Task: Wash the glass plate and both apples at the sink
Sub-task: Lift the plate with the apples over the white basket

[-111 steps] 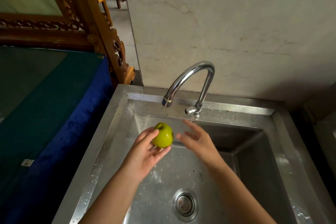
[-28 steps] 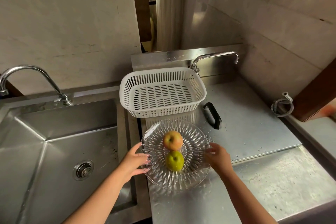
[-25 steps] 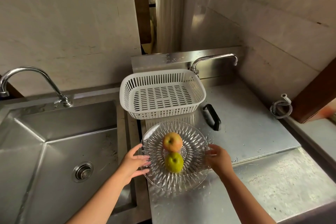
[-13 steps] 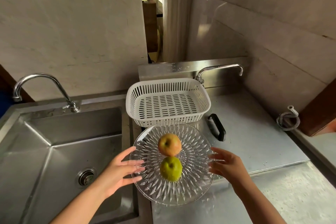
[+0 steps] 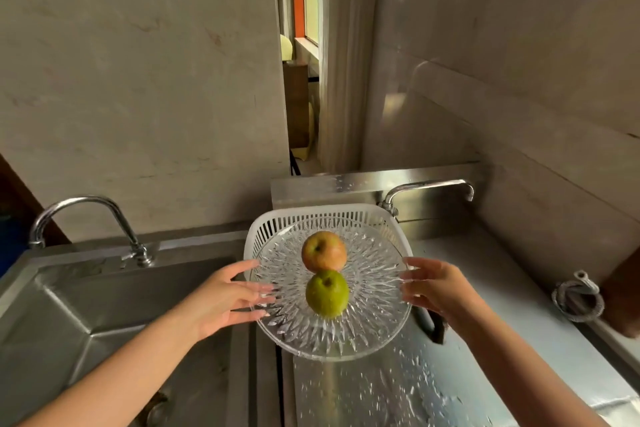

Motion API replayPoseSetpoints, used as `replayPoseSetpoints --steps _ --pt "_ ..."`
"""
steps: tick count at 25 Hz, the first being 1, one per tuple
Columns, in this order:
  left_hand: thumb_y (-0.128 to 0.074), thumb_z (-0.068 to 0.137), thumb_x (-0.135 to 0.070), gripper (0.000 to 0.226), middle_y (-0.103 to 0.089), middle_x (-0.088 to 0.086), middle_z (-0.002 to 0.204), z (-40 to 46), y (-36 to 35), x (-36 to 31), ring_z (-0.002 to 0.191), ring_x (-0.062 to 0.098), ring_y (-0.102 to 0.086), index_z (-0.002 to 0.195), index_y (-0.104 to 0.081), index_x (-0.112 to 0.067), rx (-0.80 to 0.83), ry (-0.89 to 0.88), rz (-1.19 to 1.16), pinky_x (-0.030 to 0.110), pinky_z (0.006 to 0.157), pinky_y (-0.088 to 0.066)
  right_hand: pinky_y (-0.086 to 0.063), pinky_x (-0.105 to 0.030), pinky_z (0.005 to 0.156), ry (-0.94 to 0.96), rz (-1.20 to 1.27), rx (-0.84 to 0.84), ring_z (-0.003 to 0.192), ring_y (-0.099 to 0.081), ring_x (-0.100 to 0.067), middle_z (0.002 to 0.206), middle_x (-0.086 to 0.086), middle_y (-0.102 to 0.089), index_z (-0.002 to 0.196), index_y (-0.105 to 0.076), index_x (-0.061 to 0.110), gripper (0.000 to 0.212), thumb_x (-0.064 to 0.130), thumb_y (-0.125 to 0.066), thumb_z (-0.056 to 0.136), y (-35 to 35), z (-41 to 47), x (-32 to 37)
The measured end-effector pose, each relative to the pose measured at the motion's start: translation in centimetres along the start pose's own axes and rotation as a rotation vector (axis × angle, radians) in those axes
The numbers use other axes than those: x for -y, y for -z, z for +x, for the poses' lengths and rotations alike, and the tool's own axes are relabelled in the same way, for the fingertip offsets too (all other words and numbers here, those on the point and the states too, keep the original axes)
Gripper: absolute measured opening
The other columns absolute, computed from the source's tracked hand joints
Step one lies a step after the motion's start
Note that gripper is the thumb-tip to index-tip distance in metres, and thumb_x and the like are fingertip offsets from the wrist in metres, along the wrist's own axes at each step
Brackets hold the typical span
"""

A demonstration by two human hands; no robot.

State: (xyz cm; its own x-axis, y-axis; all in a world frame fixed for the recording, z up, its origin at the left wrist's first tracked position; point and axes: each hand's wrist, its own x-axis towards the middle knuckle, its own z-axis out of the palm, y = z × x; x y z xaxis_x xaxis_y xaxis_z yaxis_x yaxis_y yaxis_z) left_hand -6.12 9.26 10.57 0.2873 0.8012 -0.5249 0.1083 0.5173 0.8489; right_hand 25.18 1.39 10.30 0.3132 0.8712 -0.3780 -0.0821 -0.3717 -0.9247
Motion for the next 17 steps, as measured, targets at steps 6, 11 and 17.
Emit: replayPoseSetpoints --steps 6,11,17 --pt "-0.047 0.081 0.021 0.071 -0.067 0.014 0.103 5.7 0.3 -3.3 0.085 0.024 -0.067 0.140 -0.036 -0.017 -0.072 0.010 0.027 0.031 0.052 -0.058 -0.057 -0.023 0.048 -0.021 -0.001 -0.008 0.064 -0.058 -0.022 0.082 -0.010 -0.060 0.122 -0.053 -0.005 0.052 -0.027 -0.047 0.076 -1.7 7.0 1.9" --pt "-0.044 0.080 0.023 0.071 -0.065 0.017 0.104 9.9 0.7 -3.7 0.087 0.027 -0.065 0.139 -0.037 -0.016 -0.120 0.041 0.039 0.037 0.067 -0.053 -0.058 -0.024 0.051 -0.057 -0.024 -0.023 0.066 -0.060 -0.022 0.084 -0.010 -0.062 0.122 -0.054 -0.003 0.052 -0.026 -0.051 0.075 -2.8 11.4 1.7" --pt "-0.043 0.079 0.024 0.071 -0.066 0.014 0.100 13.6 0.2 -2.8 0.084 0.027 -0.066 0.137 -0.040 -0.017 -0.159 0.093 0.064 0.036 0.061 -0.053 -0.055 -0.043 0.080 -0.108 -0.043 -0.074 0.066 -0.059 -0.023 0.095 -0.018 -0.061 0.123 -0.054 -0.005 0.054 -0.028 -0.049 0.074 -2.8 14.6 -0.1"
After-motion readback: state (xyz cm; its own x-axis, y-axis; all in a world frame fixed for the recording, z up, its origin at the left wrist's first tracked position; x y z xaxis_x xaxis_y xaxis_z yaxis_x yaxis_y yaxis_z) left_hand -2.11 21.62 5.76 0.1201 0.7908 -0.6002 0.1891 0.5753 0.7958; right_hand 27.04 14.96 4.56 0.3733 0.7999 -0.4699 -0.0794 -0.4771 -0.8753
